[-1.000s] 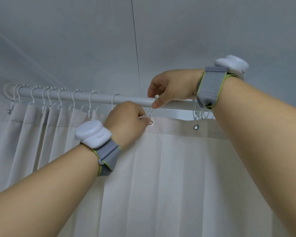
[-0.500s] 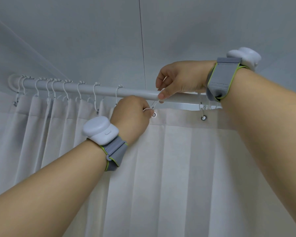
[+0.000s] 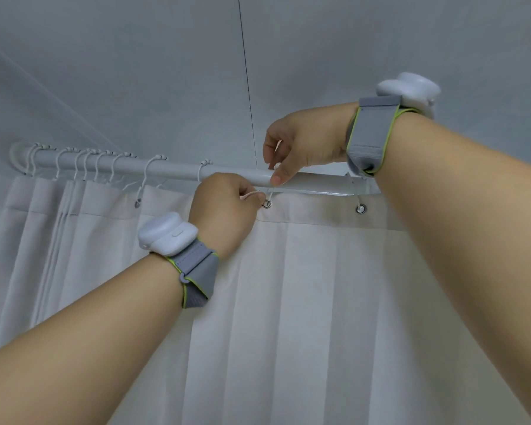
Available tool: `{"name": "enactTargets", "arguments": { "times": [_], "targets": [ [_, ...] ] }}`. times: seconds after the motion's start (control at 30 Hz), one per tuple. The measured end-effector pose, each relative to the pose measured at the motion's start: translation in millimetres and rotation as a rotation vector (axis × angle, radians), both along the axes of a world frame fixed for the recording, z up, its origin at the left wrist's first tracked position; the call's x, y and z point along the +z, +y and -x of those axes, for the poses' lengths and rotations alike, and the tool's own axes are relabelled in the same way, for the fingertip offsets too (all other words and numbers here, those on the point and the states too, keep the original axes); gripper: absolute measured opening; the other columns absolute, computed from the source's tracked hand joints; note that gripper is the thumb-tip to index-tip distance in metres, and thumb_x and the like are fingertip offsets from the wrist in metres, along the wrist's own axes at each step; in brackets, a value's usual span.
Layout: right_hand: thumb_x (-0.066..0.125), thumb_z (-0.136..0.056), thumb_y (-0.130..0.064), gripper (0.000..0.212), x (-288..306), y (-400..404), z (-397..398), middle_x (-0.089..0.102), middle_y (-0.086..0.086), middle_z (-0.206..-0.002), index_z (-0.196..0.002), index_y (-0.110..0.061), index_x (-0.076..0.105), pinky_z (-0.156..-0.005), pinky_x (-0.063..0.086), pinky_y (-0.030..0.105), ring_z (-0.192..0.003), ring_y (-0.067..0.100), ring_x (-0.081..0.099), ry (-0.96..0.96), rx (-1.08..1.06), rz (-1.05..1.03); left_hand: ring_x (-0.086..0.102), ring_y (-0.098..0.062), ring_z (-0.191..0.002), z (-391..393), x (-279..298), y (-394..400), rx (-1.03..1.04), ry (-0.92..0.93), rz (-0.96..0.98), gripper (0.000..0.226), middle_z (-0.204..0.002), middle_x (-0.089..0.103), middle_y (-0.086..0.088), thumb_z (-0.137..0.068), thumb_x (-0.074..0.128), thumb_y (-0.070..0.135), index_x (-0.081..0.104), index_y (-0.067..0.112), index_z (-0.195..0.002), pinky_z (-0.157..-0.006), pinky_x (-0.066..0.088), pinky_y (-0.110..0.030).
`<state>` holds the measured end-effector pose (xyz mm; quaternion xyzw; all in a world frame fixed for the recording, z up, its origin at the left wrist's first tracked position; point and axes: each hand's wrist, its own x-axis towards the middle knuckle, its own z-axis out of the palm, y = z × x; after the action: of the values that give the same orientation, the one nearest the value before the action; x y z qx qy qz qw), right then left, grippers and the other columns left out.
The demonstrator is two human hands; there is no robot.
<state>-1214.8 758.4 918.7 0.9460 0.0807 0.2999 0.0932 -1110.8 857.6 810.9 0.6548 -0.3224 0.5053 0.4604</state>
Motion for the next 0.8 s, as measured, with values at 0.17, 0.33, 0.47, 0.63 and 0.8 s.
{"name": "enactTargets", "arguments": {
  "times": [0.17, 0.33, 0.47, 0.63, 0.8],
  "targets": [
    [0.076, -0.079, -0.026, 0.028, 0, -5, -7, 0.074, 0.004, -0.094, -0.099, -0.017, 0.058, -0.066, 0.045, 0.030, -0.065, 0.012, 0.060, 0.055, 0.090, -0.181, 0.054, -0.023, -0.068, 1, 1, -2, -0.019, 0.054, -0.046, 0.019, -0.065, 0.059, 0.000, -0.087, 0.064, 0.024, 0.072, 0.011, -0.076, -0.062, 0.040, -0.029],
    [0.067, -0.088, -0.021, 0.020, -8, -10, -5, 0.075, 0.011, -0.086, -0.101, -0.009, 0.057, -0.064, 0.051, 0.024, -0.063, 0.010, 0.070, 0.106, 0.173, -0.352, 0.047, -0.015, -0.058, 1, 4, 3, 0.073, 0.110, -0.192, 0.031, -0.056, 0.052, 0.008, -0.086, 0.063, 0.025, 0.055, 0.023, -0.056, -0.051, 0.032, -0.023],
    [0.061, -0.093, -0.025, 0.016, -18, -10, -6, 0.074, 0.004, -0.082, -0.100, -0.011, 0.058, -0.040, 0.037, 0.006, -0.053, 0.003, 0.063, 0.025, 0.165, -0.337, 0.058, -0.016, -0.069, -3, -3, 6, 0.086, 0.008, -0.147, 0.018, -0.065, 0.062, 0.007, -0.081, 0.067, 0.025, 0.062, 0.024, -0.064, -0.059, 0.040, -0.025],
    [0.057, -0.094, -0.034, 0.029, -27, -7, -9, 0.072, -0.005, -0.083, -0.111, -0.011, 0.055, -0.057, 0.041, 0.009, -0.084, 0.014, 0.069, -0.050, 0.131, -0.245, 0.060, -0.017, -0.084, -1, -24, 5, 0.124, -0.250, -0.006, 0.015, -0.085, 0.063, 0.006, -0.074, 0.057, 0.031, 0.069, 0.024, -0.080, -0.083, 0.046, -0.037],
    [0.064, -0.088, -0.036, 0.031, -32, -9, -12, 0.071, -0.008, -0.082, -0.108, -0.014, 0.055, -0.058, 0.041, 0.009, -0.084, 0.012, 0.069, -0.079, 0.130, -0.234, 0.052, -0.013, -0.101, 4, -22, -11, 0.177, -0.164, 0.042, 0.021, -0.096, 0.056, 0.009, -0.071, 0.070, 0.052, 0.069, 0.031, -0.071, -0.088, 0.023, -0.027]
  ]
}}
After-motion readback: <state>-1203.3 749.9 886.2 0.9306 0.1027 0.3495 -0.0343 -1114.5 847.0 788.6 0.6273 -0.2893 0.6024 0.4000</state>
